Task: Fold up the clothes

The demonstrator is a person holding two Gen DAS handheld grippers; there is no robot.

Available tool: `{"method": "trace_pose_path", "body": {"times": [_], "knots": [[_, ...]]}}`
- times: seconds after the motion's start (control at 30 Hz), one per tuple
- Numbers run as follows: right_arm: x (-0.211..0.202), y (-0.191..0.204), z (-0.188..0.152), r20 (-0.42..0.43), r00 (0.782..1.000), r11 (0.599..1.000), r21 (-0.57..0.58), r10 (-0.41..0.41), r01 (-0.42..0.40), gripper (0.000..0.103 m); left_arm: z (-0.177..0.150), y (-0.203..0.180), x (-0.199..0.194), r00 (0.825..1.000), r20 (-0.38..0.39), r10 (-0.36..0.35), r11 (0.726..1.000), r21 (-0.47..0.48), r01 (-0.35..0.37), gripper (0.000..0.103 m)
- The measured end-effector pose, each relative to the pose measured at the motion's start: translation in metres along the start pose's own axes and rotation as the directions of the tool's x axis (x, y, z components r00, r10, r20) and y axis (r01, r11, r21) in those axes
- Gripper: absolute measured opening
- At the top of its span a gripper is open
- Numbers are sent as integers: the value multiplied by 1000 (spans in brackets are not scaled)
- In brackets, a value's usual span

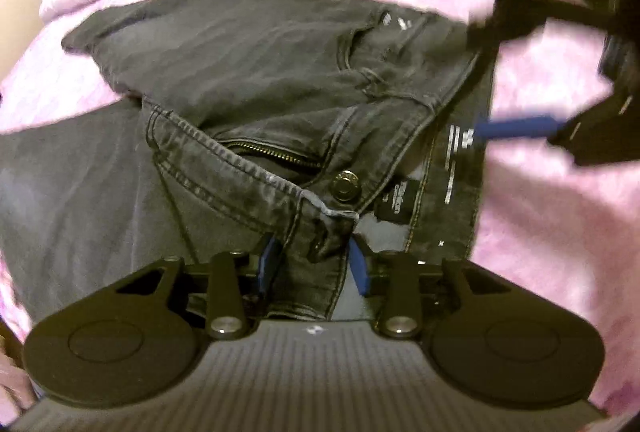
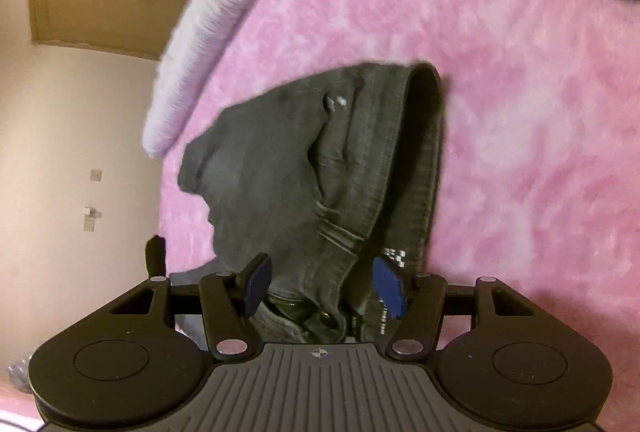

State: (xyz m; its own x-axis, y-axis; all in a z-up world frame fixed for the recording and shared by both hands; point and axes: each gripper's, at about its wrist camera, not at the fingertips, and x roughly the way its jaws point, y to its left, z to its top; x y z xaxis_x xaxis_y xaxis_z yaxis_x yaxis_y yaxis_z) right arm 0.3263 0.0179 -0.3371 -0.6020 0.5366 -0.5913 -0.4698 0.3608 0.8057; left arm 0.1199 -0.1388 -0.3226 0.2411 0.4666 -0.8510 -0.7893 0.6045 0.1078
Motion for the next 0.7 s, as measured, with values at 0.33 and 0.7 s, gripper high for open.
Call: {"method": "trace_pose_path", "body": {"times": [0.33,0.7], "knots": [[21,2,-1,-23,1000,997,-72,7,-8,5,16,47,-48,967,163,-194,966,-139,217,11],[0,-6,-13,-91,990,986,-137,-111,98,0,22,26,17,957,27,-289,949,-125,290,14]]}}
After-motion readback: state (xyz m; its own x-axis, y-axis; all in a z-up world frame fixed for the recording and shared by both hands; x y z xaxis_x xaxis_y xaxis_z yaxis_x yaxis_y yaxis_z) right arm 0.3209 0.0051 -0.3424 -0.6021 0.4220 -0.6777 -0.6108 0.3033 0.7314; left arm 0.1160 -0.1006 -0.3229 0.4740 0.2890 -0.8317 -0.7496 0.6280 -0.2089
